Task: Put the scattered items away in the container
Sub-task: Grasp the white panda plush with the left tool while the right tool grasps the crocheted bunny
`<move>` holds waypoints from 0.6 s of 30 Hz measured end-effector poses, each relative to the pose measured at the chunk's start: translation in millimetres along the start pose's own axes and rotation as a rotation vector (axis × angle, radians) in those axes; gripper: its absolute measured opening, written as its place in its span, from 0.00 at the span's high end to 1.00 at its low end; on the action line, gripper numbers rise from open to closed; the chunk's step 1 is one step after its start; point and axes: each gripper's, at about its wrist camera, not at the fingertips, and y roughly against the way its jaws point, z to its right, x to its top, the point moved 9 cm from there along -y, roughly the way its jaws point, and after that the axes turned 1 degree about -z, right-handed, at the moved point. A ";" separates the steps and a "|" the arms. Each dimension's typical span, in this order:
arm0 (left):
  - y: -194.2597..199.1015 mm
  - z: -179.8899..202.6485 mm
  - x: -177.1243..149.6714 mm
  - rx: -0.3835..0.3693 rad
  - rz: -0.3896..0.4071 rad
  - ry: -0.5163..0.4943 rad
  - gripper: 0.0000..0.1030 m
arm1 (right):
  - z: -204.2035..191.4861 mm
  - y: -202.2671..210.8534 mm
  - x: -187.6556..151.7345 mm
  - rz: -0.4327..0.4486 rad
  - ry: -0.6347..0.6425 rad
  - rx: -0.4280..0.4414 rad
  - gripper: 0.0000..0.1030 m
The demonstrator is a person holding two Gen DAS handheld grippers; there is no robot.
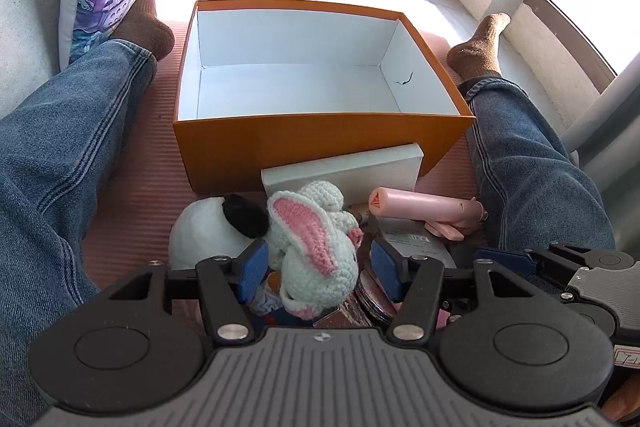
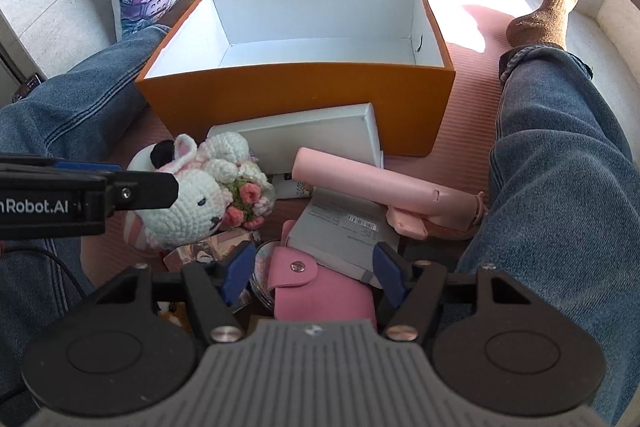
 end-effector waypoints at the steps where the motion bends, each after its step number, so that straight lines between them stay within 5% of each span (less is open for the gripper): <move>1: -0.1 -5.8 3.4 0.026 -0.004 -0.001 0.35 | -1.1 -1.3 3.0 0.000 -0.010 0.010 0.34; 9: -9.5 -55.1 13.2 0.162 -0.074 -0.037 0.35 | -27.4 -11.3 36.5 0.022 -0.032 0.085 0.25; 18: -46.5 -60.4 -10.2 0.139 -0.202 -0.086 0.34 | -51.0 -39.7 53.2 -0.049 -0.047 0.148 0.25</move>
